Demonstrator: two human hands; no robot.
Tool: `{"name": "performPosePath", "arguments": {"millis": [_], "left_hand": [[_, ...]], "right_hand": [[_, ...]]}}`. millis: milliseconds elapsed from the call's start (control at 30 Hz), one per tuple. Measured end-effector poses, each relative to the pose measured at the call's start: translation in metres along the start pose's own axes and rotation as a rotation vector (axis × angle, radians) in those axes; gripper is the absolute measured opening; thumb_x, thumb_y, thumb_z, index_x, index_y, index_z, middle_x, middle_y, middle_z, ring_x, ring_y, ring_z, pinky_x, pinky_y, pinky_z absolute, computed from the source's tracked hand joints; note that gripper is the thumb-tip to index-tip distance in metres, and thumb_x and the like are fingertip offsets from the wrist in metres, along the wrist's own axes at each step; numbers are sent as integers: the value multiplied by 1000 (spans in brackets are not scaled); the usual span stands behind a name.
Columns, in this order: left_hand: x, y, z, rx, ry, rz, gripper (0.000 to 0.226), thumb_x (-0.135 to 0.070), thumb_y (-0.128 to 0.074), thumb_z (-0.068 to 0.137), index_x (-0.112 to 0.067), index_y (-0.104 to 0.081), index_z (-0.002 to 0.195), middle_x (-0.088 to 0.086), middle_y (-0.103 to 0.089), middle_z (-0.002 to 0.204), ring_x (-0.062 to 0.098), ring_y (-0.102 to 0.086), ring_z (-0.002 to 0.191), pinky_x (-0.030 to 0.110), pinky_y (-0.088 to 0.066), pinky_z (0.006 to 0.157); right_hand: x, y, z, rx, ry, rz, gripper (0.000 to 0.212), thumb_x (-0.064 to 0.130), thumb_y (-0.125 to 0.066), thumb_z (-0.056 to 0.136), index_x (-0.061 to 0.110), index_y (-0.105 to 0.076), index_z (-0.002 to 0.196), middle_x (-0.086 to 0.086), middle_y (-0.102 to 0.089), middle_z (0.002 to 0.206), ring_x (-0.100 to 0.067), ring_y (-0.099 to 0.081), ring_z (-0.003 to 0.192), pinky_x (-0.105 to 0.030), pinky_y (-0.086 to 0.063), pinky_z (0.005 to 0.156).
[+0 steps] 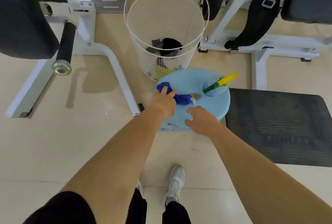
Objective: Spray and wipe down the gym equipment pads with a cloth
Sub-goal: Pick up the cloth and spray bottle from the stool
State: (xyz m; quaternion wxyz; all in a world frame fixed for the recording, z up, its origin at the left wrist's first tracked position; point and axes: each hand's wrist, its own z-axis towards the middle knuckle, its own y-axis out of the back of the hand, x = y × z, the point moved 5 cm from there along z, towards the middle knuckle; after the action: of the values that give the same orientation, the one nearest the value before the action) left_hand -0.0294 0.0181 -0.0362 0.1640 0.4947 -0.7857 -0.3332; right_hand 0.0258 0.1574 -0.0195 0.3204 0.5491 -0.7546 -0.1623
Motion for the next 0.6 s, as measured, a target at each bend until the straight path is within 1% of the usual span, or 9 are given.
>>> {"name": "performPosePath", "arguments": {"millis": [67, 133, 233, 300, 367, 433, 500, 533, 600], "left_hand": [[1, -7, 6, 9, 15, 66, 36, -27, -53, 104, -22, -66, 137, -2, -5, 177, 38, -9, 158, 49, -29, 123], [-1, -13, 12, -54, 27, 80, 34, -24, -57, 102, -23, -66, 136, 2, -21, 171, 39, -18, 153, 46, -36, 116], [-1, -15, 9, -178, 19, 69, 32, -15, -63, 99, -23, -67, 130, 6, -49, 145, 36, -34, 142, 42, -44, 107], [4, -19, 0, -254, 28, -64, 32, -8, -62, 97, -24, -69, 125, 4, -62, 127, 31, -46, 130, 39, -49, 97], [9, -27, -12, -299, 74, -427, 35, -2, -60, 94, -24, -71, 118, 5, -68, 117, 28, -55, 118, 40, -53, 91], [8, -34, -27, -317, 98, -880, 33, 3, -60, 88, -23, -72, 106, 6, -71, 111, 26, -64, 104, 39, -54, 88], [-2, -37, -43, -305, 68, -1306, 35, 12, -59, 86, -22, -63, 94, 8, -70, 102, 23, -65, 91, 33, -53, 82], [-8, -36, -51, -278, 52, -1485, 36, 16, -57, 87, -20, -60, 92, 9, -68, 98, 21, -64, 86, 30, -52, 79], [-16, -37, -62, -223, 63, -1736, 32, 14, -54, 91, -18, -57, 93, 7, -69, 97, 18, -64, 82, 28, -52, 79]], "right_hand": [[-3, -4, 6, -5, -12, -3, 52, 40, -53, 97, 22, -44, 145, -7, -45, 140, -25, -50, 126, -42, -44, 104], [-7, -9, 7, 3, -24, -7, 52, 39, -53, 97, 22, -45, 145, -7, -46, 139, -25, -50, 125, -42, -44, 103], [-12, -19, 6, 6, -38, 33, 50, 37, -54, 97, 20, -46, 144, -7, -48, 136, -25, -51, 123, -38, -44, 102], [-13, -24, -1, -5, -47, 105, 51, 35, -56, 97, 18, -47, 144, -7, -49, 135, -24, -52, 120, -33, -44, 98], [-13, -28, -6, -30, -75, 255, 51, 32, -59, 96, 17, -46, 144, -6, -52, 134, -23, -54, 116, -28, -43, 90], [-8, -29, -10, -69, -105, 483, 52, 29, -62, 95, 18, -47, 143, -5, -55, 131, -22, -56, 112, -26, -41, 85], [0, -30, -15, -98, -98, 838, 48, 25, -65, 94, 19, -51, 139, -6, -62, 126, -22, -62, 105, -28, -47, 81], [4, -29, -18, -113, -81, 1011, 45, 22, -66, 94, 20, -54, 137, -8, -65, 123, -22, -66, 101, -28, -52, 77], [12, -23, -26, -135, -51, 1175, 35, 15, -64, 94, 22, -61, 129, -6, -71, 112, -20, -69, 92, -25, -55, 70]]}}
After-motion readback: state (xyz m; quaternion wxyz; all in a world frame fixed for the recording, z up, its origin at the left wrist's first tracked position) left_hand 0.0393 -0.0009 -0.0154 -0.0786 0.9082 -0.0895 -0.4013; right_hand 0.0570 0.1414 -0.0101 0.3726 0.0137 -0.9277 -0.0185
